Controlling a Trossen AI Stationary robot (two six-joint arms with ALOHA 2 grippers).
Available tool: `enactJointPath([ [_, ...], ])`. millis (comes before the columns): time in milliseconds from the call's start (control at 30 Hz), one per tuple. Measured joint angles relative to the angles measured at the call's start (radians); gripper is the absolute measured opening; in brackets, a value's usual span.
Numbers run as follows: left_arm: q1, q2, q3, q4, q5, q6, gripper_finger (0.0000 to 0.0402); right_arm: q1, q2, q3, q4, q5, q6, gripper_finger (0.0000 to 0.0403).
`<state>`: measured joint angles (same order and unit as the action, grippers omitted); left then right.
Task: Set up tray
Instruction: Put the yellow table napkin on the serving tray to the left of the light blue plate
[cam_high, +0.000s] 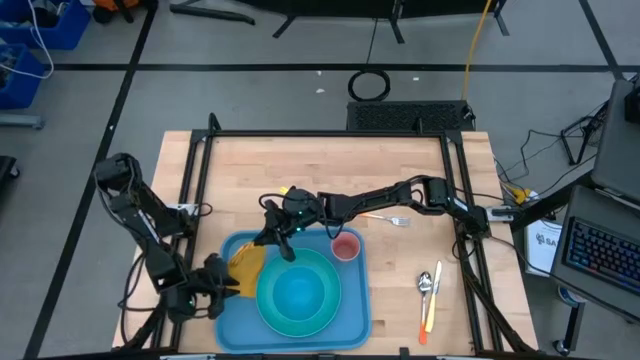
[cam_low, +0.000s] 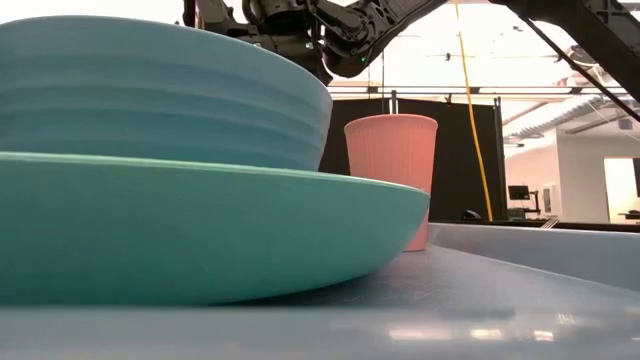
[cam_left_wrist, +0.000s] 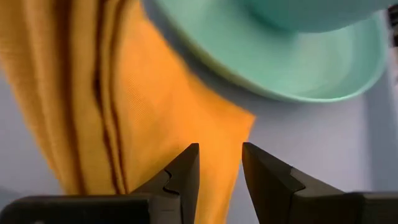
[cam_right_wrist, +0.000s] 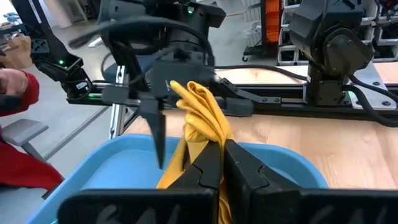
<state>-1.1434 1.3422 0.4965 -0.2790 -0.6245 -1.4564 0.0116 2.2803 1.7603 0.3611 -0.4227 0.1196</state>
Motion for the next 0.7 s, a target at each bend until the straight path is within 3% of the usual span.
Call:
enactJointPath([
  [467, 0.084, 0.05, 0.0, -0.034, 0.131, -0.08, 0.012, 0.0, 0.0, 0.0, 0.005, 0.0, 0.0, 0.0],
  [700, 0.109, 0.097, 0.003, -0.011, 0.15, -0.127, 0.006, -0.008, 0.0, 0.0, 0.007, 0.002, 0.0, 0.0],
])
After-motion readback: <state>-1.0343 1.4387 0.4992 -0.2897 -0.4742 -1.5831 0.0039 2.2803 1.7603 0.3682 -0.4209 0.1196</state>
